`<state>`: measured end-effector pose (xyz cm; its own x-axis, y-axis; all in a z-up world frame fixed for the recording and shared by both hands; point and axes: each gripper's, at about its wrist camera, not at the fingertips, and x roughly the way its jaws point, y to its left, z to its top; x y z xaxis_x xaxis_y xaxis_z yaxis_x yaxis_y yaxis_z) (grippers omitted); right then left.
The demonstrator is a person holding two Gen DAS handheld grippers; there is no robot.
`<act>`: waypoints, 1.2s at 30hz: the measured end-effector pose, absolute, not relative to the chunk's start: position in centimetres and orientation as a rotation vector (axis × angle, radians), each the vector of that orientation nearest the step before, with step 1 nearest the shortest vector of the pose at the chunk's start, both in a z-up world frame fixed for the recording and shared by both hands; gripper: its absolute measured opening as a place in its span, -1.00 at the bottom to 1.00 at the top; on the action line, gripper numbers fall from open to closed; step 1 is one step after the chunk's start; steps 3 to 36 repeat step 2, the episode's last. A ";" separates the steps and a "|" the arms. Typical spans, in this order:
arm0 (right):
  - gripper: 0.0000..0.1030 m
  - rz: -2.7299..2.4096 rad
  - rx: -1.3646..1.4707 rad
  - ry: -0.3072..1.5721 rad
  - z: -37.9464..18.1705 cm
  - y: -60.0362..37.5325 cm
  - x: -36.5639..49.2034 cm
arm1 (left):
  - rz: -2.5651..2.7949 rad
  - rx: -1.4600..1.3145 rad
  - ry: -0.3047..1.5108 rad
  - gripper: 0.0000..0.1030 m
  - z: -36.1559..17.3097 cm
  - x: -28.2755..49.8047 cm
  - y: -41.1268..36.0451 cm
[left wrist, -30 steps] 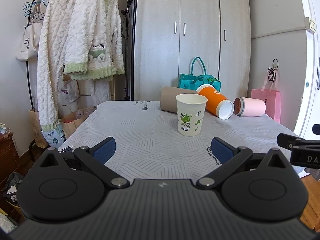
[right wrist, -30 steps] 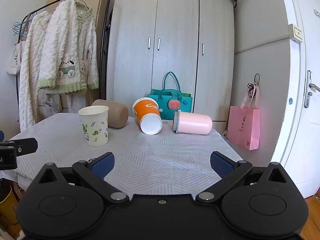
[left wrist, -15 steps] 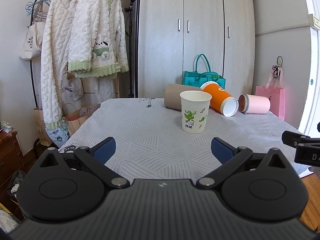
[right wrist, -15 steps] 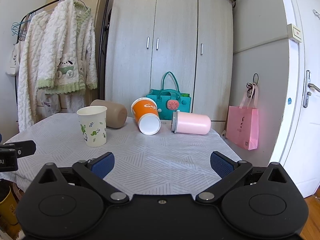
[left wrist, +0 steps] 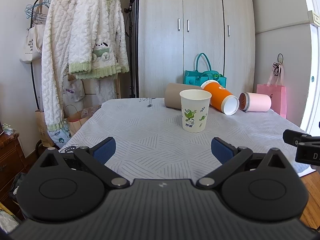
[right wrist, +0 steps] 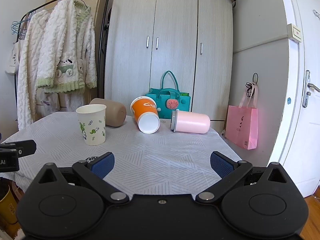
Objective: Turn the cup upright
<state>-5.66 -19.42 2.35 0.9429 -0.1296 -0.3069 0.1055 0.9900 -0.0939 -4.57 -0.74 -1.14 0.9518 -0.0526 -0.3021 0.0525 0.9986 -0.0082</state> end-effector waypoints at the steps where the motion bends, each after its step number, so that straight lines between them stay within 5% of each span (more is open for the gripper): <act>1: 1.00 -0.119 -0.077 0.318 2.3 -19.4 -5.7 | -0.052 -0.002 0.308 1.00 -1.1 -4.6 -0.7; 36: 1.00 -0.118 -0.077 0.318 2.3 -19.4 -5.6 | -0.053 -0.003 0.311 1.00 -1.1 -4.5 -0.7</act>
